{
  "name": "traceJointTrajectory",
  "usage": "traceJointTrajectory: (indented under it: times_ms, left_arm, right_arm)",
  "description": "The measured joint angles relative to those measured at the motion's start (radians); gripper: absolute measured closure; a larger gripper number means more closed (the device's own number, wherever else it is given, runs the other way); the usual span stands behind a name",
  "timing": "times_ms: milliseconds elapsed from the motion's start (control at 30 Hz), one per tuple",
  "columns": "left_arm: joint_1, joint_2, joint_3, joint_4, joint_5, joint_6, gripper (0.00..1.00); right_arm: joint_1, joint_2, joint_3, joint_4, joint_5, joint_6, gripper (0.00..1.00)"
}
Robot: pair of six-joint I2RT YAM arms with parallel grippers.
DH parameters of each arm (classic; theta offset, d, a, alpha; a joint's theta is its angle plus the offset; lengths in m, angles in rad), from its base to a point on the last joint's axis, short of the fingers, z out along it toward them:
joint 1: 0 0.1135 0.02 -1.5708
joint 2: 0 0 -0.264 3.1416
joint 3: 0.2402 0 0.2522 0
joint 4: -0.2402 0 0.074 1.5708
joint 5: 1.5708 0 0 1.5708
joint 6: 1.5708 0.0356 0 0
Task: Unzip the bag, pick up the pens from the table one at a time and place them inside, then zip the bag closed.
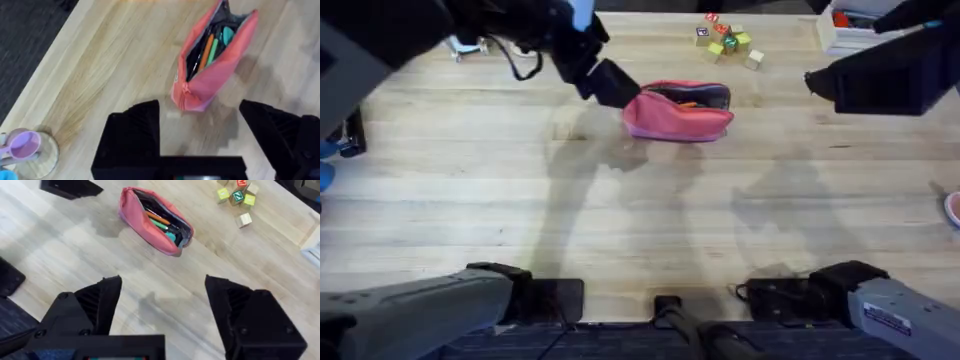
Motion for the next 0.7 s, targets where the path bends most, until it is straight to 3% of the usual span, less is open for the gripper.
traceJointTrajectory:
  times_ms: [267, 300, 567, 700]
  left_arm:
    - [0.124, -0.029, 0.0, -0.051, 0.082, 0.099, 0.005]
    - [0.191, -0.029, 0.0, -0.121, 0.143, 0.182, 0.005]
    - [0.389, -0.029, 0.0, -0.311, 0.377, 0.416, 0.006]
    - [0.458, -0.029, 0.0, -0.318, 0.446, 0.512, 0.006]
  right_arm:
    - [0.0, 0.0, 0.0, 0.0, 0.0, 0.0, 0.004]
    - [0.0, 0.0, 0.0, 0.0, 0.0, 0.0, 0.004]
    - [0.0, 0.0, 0.0, -0.01, 0.0, 0.0, 0.003]
    - [0.0, 0.0, 0.0, -0.011, 0.0, 0.0, 0.005]
